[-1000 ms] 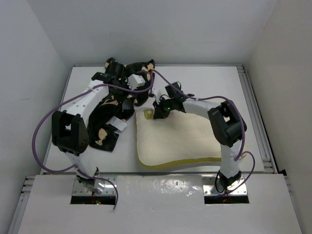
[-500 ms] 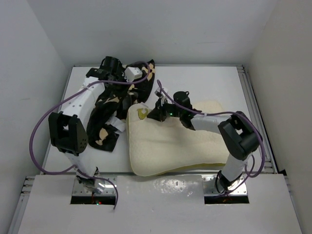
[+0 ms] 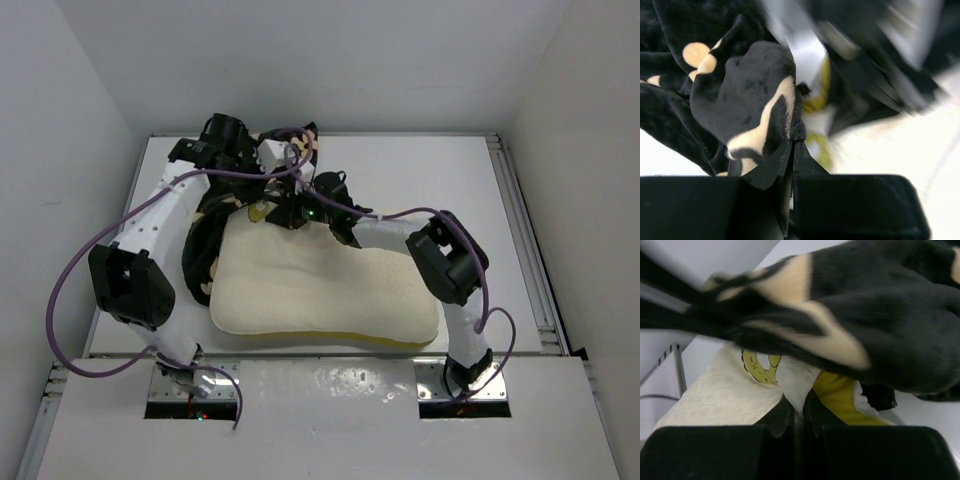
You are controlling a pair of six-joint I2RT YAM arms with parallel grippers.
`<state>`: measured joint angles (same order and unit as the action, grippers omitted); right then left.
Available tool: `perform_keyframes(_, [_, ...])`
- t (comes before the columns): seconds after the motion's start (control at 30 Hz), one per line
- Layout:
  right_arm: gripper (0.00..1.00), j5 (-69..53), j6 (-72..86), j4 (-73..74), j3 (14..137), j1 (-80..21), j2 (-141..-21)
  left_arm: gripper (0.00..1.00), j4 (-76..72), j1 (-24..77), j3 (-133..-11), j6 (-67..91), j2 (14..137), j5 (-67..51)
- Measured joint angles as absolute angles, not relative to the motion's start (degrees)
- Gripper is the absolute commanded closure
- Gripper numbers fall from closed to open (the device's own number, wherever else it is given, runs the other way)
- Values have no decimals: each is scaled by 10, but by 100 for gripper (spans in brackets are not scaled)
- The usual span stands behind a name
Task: Put the pillow into the pillowcase
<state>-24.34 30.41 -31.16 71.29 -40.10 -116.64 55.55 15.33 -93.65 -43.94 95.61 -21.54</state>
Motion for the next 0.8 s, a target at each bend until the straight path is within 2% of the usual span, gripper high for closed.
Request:
perform_keyframes(0.13, [100,-193,354,-273,731,-381,-1176,100,582,147,-936,-480,940,-241])
perform_keyframes(0.4, [100,-118,415,-274,683,-340,-1163,100,607,152,-909,-538,935,-231])
perform_keyframes(0.7, [100,-43,498,-280,655,-326,-1142,100,662,244,-905,-604,962,-247])
perform_keyframes(0.73, [100,-32,501,-269,654,-321,-1137,94,663,247,-905,-610,965,-249])
perform_keyframes(0.77, [100,-26,502,-260,654,-315,-1134,61,662,247,-905,-615,968,-250])
perform_keyframes(0.8, [100,-19,503,-254,654,-308,-1131,41,662,245,-905,-617,971,-251])
